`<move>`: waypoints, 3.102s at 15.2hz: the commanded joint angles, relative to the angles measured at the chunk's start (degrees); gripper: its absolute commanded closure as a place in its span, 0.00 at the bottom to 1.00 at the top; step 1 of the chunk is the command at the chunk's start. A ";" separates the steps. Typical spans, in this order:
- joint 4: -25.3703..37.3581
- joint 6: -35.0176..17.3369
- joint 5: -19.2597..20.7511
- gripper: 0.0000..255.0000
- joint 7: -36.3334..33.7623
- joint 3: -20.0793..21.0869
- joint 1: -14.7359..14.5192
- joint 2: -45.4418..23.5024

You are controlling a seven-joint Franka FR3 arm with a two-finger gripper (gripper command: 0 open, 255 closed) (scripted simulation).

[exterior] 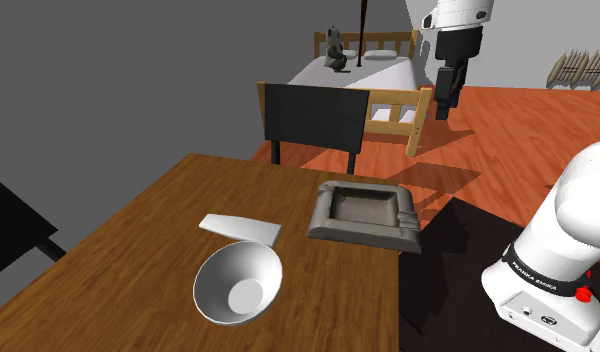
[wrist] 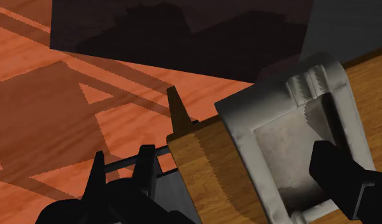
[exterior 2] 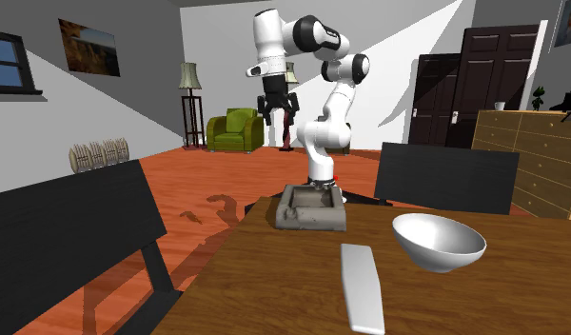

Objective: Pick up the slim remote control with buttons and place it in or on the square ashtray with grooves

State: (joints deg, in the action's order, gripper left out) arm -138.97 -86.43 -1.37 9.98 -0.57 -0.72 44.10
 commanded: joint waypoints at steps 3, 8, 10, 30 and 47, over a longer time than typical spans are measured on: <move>-0.11 -2.96 -1.29 0.00 -1.10 1.71 -1.09 -2.40; 0.80 -10.17 -3.88 0.00 -3.72 5.95 -3.60 -9.32; 1.63 -12.92 -4.62 0.00 -4.76 7.62 -4.48 -12.41; 23.84 -31.25 2.05 0.00 -18.43 21.36 -11.79 -49.37; 49.75 -32.24 14.49 0.00 -26.32 21.66 -22.45 -76.49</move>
State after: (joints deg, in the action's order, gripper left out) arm -88.96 -118.02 12.94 -16.22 21.19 -23.10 -32.00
